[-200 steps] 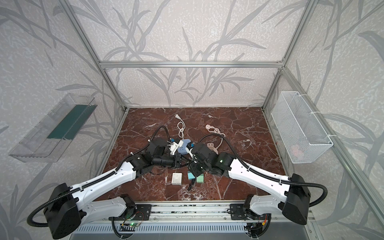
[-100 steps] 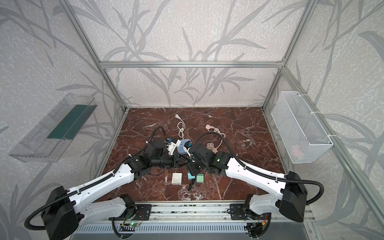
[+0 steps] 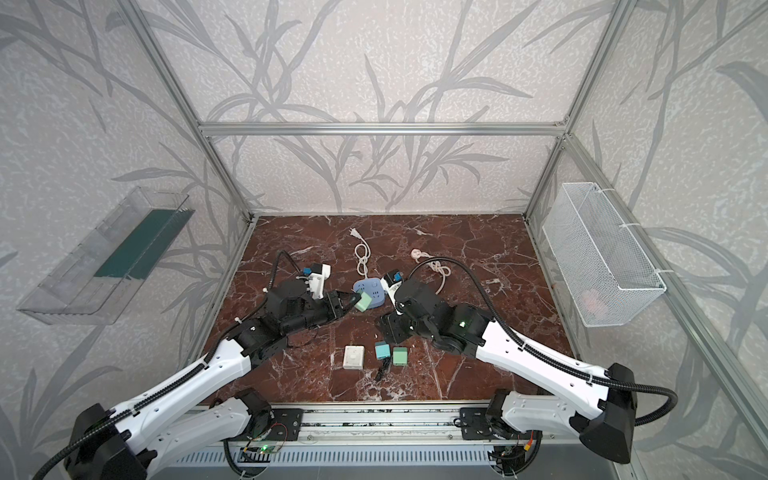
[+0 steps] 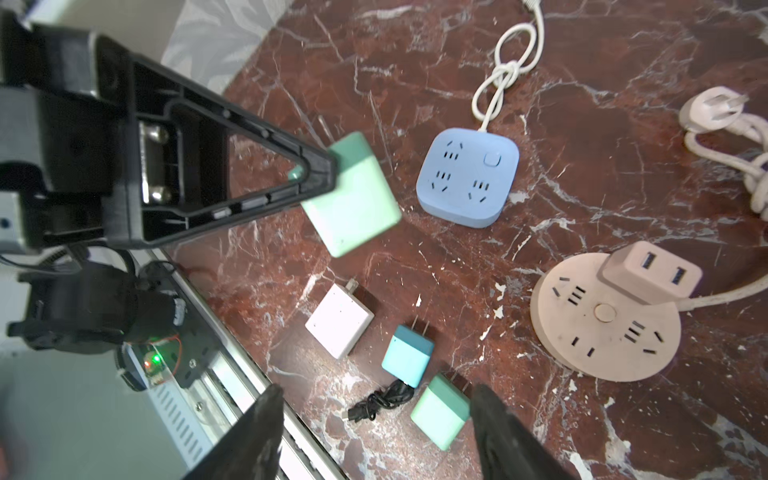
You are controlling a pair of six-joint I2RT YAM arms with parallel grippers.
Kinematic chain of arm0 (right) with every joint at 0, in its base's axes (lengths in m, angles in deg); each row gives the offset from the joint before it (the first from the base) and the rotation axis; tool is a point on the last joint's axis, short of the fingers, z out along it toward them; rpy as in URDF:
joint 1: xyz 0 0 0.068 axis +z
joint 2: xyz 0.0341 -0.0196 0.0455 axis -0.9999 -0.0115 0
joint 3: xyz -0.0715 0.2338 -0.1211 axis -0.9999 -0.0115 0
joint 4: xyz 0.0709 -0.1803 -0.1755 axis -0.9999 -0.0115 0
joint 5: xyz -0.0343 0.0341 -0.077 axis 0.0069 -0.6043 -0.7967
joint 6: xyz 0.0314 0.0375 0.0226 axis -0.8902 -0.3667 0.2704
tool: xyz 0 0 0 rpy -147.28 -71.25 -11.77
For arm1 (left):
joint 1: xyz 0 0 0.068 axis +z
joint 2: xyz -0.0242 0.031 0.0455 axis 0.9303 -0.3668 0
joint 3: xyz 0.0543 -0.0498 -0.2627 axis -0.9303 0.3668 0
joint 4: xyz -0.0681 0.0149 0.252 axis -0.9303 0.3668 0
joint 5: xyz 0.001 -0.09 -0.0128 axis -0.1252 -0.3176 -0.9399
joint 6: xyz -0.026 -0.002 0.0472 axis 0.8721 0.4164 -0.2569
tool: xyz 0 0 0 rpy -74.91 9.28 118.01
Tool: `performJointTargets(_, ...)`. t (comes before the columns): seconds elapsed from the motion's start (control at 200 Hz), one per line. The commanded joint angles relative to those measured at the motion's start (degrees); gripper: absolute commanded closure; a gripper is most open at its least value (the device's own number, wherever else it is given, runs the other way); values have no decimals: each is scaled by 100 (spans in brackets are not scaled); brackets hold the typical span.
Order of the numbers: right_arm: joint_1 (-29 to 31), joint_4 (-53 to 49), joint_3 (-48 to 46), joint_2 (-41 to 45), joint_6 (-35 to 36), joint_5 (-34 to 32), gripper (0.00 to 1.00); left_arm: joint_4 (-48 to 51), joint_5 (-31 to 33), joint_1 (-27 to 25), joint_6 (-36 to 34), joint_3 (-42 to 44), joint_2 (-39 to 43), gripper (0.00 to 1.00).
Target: Insert the plug
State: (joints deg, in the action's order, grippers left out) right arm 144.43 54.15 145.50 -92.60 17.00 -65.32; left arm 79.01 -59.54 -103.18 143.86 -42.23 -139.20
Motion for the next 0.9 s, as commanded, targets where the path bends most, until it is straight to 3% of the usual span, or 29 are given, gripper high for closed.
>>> performJointTargets(0.0,-284,435,-259,186,-850,148,36,-1071,332,144,616,124,122,100)
performJointTargets(0.355,-1110,3630,-1386,495,-2639,1299,40,-3280,88,147,2005,394,-506,100)
performJointTargets(0.57,-1719,5318,-2044,534,-3720,1844,43,-3634,146,89,2015,430,-549,100)
performJointTargets(0.685,-1776,5894,-2131,369,-4065,1992,50,-3814,144,75,2016,430,-570,100)
performJointTargets(0.895,-1781,6646,-2052,-71,-4455,2201,50,-4120,119,33,2117,451,-686,100)
